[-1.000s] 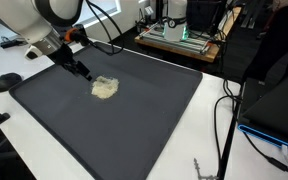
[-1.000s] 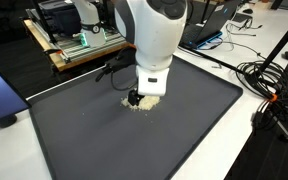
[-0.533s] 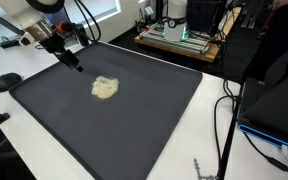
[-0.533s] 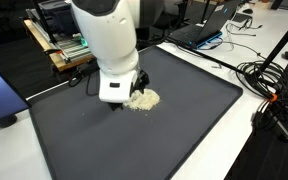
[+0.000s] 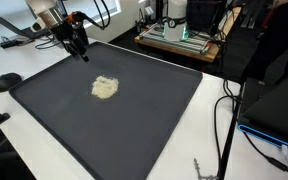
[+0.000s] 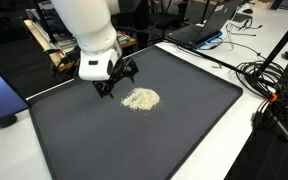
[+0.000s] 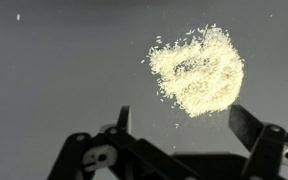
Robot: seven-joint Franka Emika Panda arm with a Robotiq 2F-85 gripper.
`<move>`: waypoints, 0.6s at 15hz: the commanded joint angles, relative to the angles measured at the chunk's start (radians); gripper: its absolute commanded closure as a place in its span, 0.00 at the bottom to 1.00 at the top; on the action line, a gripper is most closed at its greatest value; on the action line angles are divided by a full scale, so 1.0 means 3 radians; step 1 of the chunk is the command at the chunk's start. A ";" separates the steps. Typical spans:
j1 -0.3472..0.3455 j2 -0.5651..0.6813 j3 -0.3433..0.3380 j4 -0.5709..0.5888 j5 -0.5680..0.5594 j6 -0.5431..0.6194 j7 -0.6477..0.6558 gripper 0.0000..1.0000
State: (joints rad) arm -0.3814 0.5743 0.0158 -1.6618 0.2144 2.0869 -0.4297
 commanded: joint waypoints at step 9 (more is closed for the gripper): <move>-0.0229 -0.1201 0.0271 -0.2170 0.1368 0.1978 -0.1498 0.00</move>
State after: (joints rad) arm -0.4113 0.3284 0.0447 -2.1501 0.4695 2.6032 -0.7170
